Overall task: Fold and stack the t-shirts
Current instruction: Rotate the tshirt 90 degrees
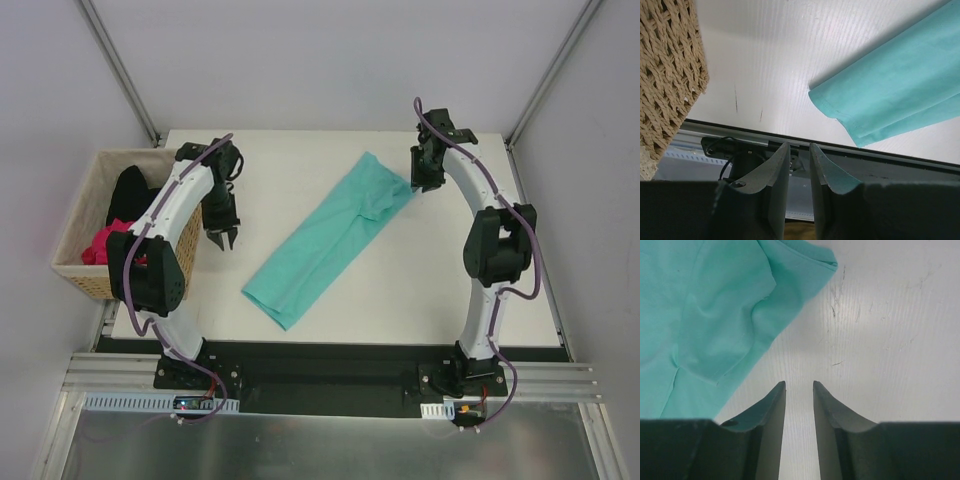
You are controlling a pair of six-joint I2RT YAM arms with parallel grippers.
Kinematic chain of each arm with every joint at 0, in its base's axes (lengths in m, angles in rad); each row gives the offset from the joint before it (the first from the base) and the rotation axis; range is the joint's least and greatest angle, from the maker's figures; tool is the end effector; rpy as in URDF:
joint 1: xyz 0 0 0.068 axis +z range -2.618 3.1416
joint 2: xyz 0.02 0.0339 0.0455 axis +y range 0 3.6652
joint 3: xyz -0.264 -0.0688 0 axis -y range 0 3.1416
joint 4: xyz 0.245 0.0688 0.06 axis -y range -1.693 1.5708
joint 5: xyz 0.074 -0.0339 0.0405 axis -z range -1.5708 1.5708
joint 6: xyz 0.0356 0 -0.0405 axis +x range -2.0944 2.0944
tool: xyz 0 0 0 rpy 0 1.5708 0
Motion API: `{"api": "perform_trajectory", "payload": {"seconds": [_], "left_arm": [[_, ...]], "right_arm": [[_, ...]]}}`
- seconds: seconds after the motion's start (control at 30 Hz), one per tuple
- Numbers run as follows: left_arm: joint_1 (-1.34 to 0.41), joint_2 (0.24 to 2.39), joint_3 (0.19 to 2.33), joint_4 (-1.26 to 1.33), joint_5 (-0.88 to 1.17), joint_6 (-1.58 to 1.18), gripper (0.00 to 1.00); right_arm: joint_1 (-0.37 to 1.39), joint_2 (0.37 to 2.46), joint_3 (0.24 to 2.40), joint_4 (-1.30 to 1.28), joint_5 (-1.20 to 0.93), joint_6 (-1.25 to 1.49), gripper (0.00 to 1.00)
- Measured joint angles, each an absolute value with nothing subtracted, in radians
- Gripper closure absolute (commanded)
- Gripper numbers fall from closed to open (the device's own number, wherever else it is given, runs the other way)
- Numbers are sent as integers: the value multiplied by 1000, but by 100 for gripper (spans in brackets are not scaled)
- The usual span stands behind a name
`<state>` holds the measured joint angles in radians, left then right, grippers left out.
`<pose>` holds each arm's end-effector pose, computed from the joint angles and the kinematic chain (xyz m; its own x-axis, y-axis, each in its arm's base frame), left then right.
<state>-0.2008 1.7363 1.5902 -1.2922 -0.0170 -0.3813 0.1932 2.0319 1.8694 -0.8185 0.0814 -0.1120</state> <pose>0.3226 -0.0650 0.2890 -0.9750 -0.1813 -0.1289 -0.1784 0.9834 -0.0335 0.4420 0.0835 0.2785 -0.7941 -0.2689 -0.5452 -0.2372 0.9628 -0.1293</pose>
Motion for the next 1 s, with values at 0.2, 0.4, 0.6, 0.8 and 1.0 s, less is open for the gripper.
{"api": "perform_trajectory", "payload": {"seconds": [0.2, 0.4, 0.6, 0.8, 1.0], "left_arm": [[-201, 1686, 1541, -1291, -15, -382, 78], [-201, 1642, 1504, -1294, -8, -402, 78], [-201, 1638, 1491, -1293, -8, -411, 78], [-201, 1638, 1490, -1291, -8, -413, 78], [-201, 1638, 1490, -1291, -8, -413, 78]], "right_arm": [[210, 2162, 1979, -831, 62, -110, 84], [256, 2284, 2052, -846, 35, -107, 99], [287, 2298, 2107, -861, 23, -109, 99], [292, 2296, 2124, -861, 4, -110, 99], [298, 2296, 2127, -870, -8, -110, 99]]}}
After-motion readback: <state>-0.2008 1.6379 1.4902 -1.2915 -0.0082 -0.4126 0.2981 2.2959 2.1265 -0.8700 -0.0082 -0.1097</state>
